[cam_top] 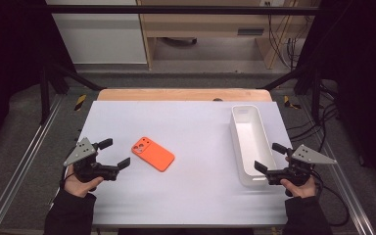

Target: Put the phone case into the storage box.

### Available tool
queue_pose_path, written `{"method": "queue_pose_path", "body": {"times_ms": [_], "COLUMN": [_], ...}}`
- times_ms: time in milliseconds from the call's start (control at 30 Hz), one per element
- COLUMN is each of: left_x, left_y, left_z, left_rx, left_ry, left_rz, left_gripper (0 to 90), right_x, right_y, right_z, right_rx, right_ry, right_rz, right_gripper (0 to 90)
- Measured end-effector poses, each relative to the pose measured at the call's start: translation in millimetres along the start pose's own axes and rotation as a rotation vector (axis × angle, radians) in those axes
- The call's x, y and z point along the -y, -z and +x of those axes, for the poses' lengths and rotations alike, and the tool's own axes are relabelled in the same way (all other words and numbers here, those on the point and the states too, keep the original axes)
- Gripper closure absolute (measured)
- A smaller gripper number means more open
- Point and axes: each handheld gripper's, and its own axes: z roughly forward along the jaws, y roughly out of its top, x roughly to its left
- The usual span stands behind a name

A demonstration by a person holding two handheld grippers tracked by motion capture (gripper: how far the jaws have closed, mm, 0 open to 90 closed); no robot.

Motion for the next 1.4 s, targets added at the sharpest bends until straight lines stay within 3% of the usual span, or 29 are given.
{"method": "queue_pose_path", "body": {"times_ms": [567,1000,1400], "left_x": [-4.8,-15.2,-20.5], "left_y": [-9.4,-27.4,-50.3], "left_z": [-8.9,-19.9,-26.8], "left_rx": [0.003,-0.02,-0.031], "left_ry": [0.004,0.005,0.003], "left_rz": [0.033,0.092,0.162], "left_gripper": [0.8,1.8,8.5], "right_x": [0.3,-0.2,-0.6], "right_y": [-0.7,-0.4,-0.1], "right_z": [0.7,1.0,0.7], "right_rx": [-0.003,-0.004,-0.003], "right_ry": [0.004,0.005,0.007], "right_rz": [0.009,0.009,0.006], "right_gripper": [0.4,0.4,0.4]}}
